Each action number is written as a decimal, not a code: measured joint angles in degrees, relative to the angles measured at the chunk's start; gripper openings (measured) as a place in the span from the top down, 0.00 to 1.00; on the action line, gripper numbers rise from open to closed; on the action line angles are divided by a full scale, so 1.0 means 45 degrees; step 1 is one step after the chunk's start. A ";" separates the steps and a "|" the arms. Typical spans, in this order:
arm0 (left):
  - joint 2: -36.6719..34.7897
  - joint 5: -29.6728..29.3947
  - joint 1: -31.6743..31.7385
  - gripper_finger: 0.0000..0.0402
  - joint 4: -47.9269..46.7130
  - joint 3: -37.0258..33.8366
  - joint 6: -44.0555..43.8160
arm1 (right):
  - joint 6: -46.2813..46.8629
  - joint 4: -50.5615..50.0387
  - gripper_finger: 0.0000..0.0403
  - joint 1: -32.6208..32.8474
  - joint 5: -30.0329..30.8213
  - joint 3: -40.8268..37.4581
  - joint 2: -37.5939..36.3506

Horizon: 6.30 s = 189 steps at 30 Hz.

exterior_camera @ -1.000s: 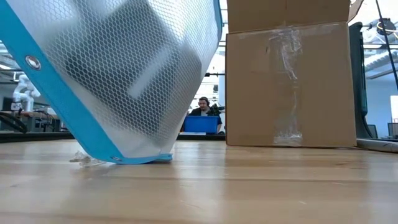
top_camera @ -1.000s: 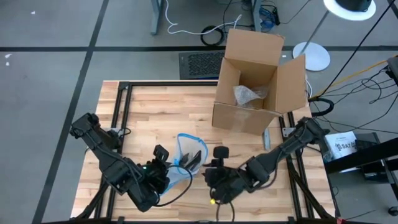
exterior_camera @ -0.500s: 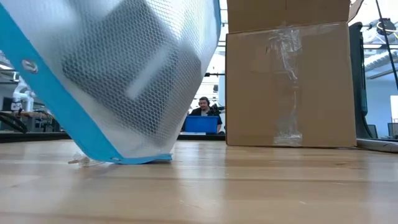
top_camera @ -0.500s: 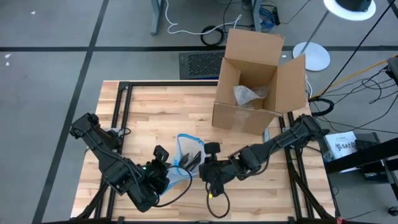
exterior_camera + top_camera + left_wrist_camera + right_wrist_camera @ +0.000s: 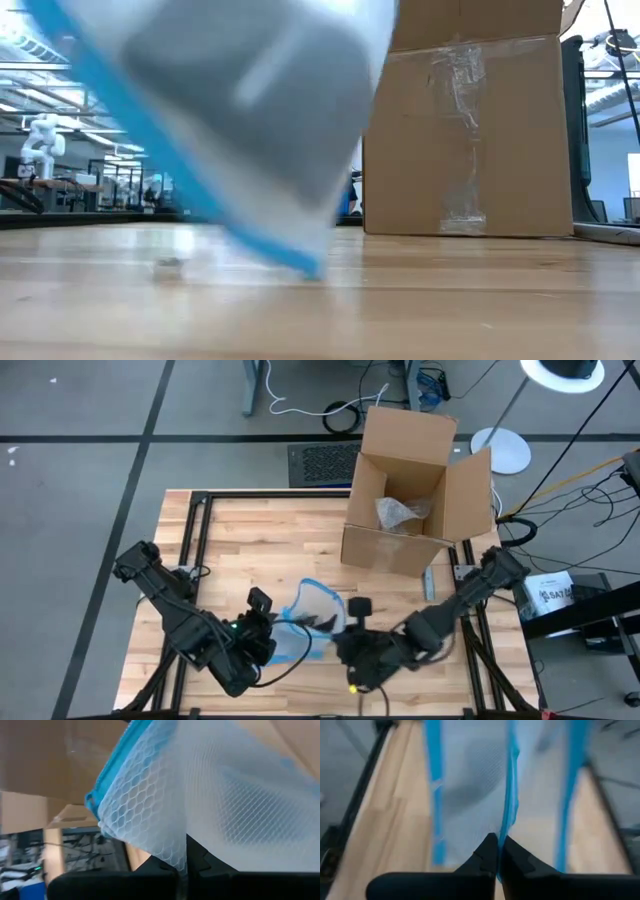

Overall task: Unpack boxes
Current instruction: Close the transparent zip bag

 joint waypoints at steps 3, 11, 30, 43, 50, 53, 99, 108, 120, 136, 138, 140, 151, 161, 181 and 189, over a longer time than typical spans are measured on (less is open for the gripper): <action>0.0000 -0.0844 0.0120 1.00 0.0057 0.0000 0.0281 | 0.0169 -0.0003 1.00 0.0311 0.1629 0.0000 -0.0448; 0.0000 -0.3628 0.0511 1.00 0.0013 0.0000 0.0599 | -0.0426 -0.0094 1.00 0.0542 0.3350 0.0000 -0.0826; 0.0044 0.0415 0.0581 1.00 0.2561 -0.0112 0.1832 | 0.3033 -0.0110 1.00 0.2008 0.0456 0.0039 0.1066; 0.0039 0.0475 0.0706 1.00 0.2882 -0.0427 0.2930 | 0.2309 0.2262 1.00 0.2285 0.0177 0.0005 0.1360; 0.0039 0.0555 0.0876 1.00 0.2257 -0.0432 0.4182 | 0.1411 0.4091 1.00 0.2040 0.0039 0.0005 0.2184; 0.0035 0.0582 0.0934 1.00 0.2113 -0.0432 0.4590 | 0.1083 0.4571 1.00 0.1974 0.0430 0.0005 0.2404; -0.0005 0.1013 0.0539 1.00 0.2682 -0.0437 0.4579 | -0.2229 0.3476 0.82 -0.0306 0.2576 -0.0010 0.1243; 0.0000 0.1022 0.0489 1.00 0.2688 -0.0437 0.4570 | -0.2838 0.4059 0.94 -0.0561 0.1911 -0.0005 0.1243; 0.0010 0.1303 0.0522 0.98 0.3084 -0.0377 0.2385 | -0.3153 0.4234 1.00 -0.0404 0.2251 -0.0005 0.1243; 0.0010 0.5531 0.1431 0.66 0.3401 0.0513 -0.0756 | -0.3621 0.4384 1.00 -0.0367 0.2344 0.0010 0.0980; 0.0010 0.5874 0.1499 0.64 0.3387 0.0846 -0.1054 | -0.3657 0.4377 1.00 -0.0364 0.2334 0.0015 0.0932; 0.0010 0.5959 0.1504 0.62 0.3414 0.1218 -0.1243 | -0.3682 0.4289 1.00 -0.0357 0.2292 0.0015 0.0890; 0.0005 0.6525 0.1587 0.59 0.3688 0.2458 -0.1667 | -0.3666 0.4219 1.00 -0.0367 0.2242 0.0015 0.0885; 0.0583 0.6298 0.1694 0.59 0.3599 0.2380 -0.1046 | -0.3607 0.4219 1.00 -0.0367 0.2193 0.0015 0.0886; 0.0918 0.5126 0.1775 0.96 0.3052 0.2369 -0.0651 | -0.3027 0.3641 1.00 -0.0362 0.2178 0.0015 0.0884; 0.0918 0.4658 0.1256 0.99 0.2592 0.2907 -0.0333 | -0.3253 0.3751 0.94 -0.0053 0.3910 0.0013 0.0884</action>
